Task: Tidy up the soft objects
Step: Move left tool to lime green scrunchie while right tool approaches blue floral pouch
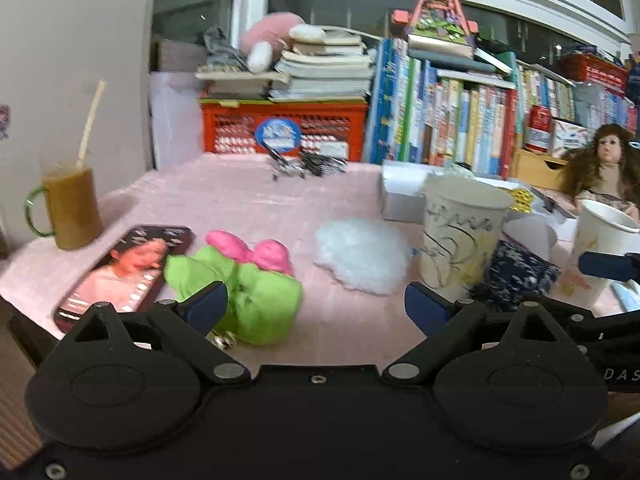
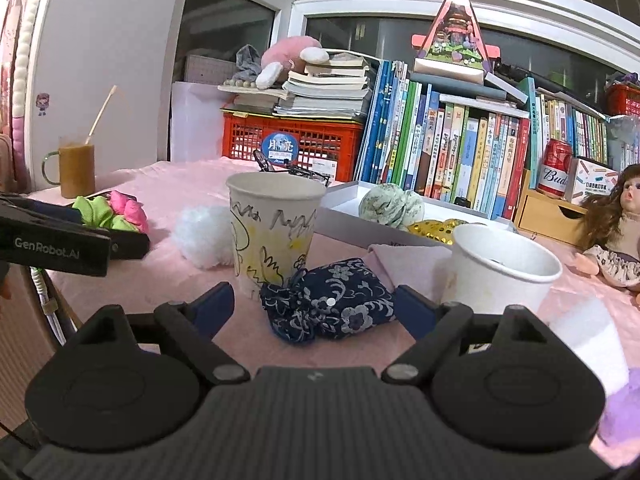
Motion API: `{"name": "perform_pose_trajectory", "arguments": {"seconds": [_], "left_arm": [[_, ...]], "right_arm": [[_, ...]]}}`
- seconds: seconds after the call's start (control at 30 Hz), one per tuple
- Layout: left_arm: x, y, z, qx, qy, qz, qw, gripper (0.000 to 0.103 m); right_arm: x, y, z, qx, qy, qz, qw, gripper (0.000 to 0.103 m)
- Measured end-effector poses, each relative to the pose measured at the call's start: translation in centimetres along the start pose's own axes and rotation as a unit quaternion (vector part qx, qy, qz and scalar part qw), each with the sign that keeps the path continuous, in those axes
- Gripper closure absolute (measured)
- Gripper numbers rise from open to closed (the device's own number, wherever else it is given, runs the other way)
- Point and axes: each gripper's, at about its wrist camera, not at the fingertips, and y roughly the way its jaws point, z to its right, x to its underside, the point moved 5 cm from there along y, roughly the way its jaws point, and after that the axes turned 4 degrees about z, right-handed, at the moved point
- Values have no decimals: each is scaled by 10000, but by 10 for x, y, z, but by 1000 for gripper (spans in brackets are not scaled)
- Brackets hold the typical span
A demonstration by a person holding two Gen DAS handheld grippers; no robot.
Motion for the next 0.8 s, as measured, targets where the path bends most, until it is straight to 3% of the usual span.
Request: {"name": "perform_pose_trajectory", "arguments": {"seconds": [0.17, 0.33, 0.8], "left_arm": [[-2, -4, -3, -330, 243, 353, 9985, 7], [3, 6, -8, -739, 391, 264, 9962, 5], [14, 35, -26, -775, -106, -140, 9968, 5]], "right_arm": [[2, 8, -1, 76, 73, -100, 9999, 12], [4, 14, -4, 142, 137, -209, 9996, 13], [3, 35, -8, 439, 180, -431, 9979, 13]]}}
